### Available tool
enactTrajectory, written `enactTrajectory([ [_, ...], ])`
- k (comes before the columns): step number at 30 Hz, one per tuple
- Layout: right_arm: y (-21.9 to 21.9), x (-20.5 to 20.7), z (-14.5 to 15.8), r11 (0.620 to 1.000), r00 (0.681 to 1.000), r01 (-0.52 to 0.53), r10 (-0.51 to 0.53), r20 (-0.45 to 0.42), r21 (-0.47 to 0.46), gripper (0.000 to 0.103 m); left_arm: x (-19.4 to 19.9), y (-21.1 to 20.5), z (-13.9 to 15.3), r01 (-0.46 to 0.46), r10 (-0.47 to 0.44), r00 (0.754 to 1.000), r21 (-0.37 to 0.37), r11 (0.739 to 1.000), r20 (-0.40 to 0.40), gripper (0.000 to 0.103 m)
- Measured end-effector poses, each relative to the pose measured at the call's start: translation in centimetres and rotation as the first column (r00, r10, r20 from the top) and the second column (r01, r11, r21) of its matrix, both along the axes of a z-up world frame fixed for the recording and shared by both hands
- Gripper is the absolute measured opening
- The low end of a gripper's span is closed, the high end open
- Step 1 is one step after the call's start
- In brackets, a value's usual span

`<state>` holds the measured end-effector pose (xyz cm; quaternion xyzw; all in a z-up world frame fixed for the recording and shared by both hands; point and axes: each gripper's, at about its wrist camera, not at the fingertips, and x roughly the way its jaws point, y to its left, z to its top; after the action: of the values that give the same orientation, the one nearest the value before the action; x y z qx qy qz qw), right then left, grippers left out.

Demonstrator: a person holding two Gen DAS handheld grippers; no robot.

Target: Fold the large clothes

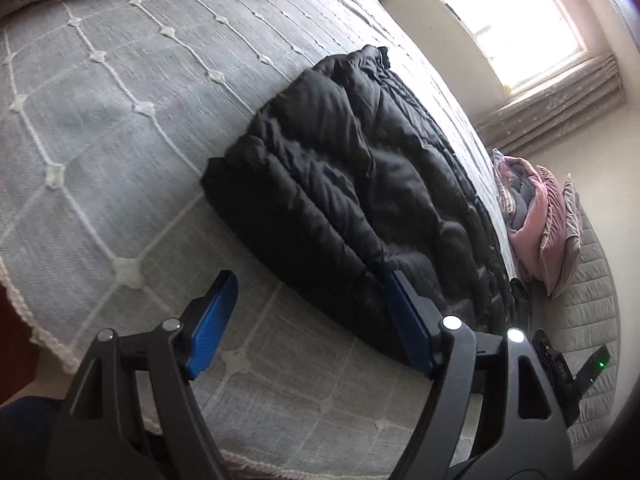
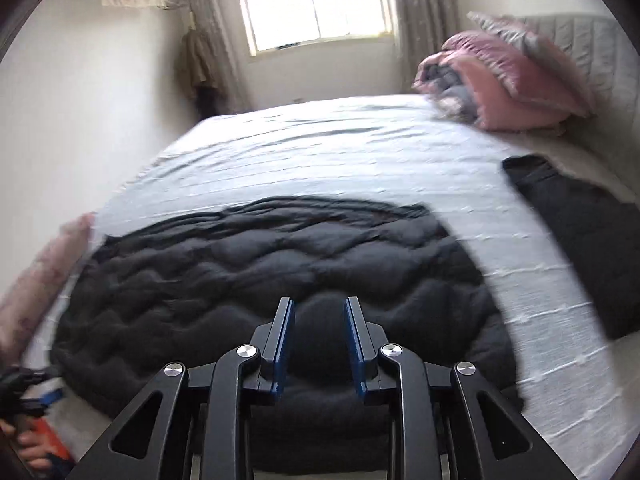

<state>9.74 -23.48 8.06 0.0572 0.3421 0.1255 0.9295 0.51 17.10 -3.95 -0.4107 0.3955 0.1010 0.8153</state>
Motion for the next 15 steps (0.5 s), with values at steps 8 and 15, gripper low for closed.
enactTrajectory([
  [8, 8.2, -1.0, -3.1, 0.965, 0.960, -0.263, 0.262, -0.097, 0.003, 0.025, 1.6, -0.6, -1.1, -0.030, 0.035, 0.999, -0.119, 0.992, 0.038, 0.076],
  [15, 11.1, -1.4, -5.8, 0.943, 0.936, -0.329, 0.319, -0.152, -0.047, 0.025, 2.4, -0.9, -1.5, -0.057, 0.062, 0.997, -0.110, 0.992, 0.041, 0.076],
])
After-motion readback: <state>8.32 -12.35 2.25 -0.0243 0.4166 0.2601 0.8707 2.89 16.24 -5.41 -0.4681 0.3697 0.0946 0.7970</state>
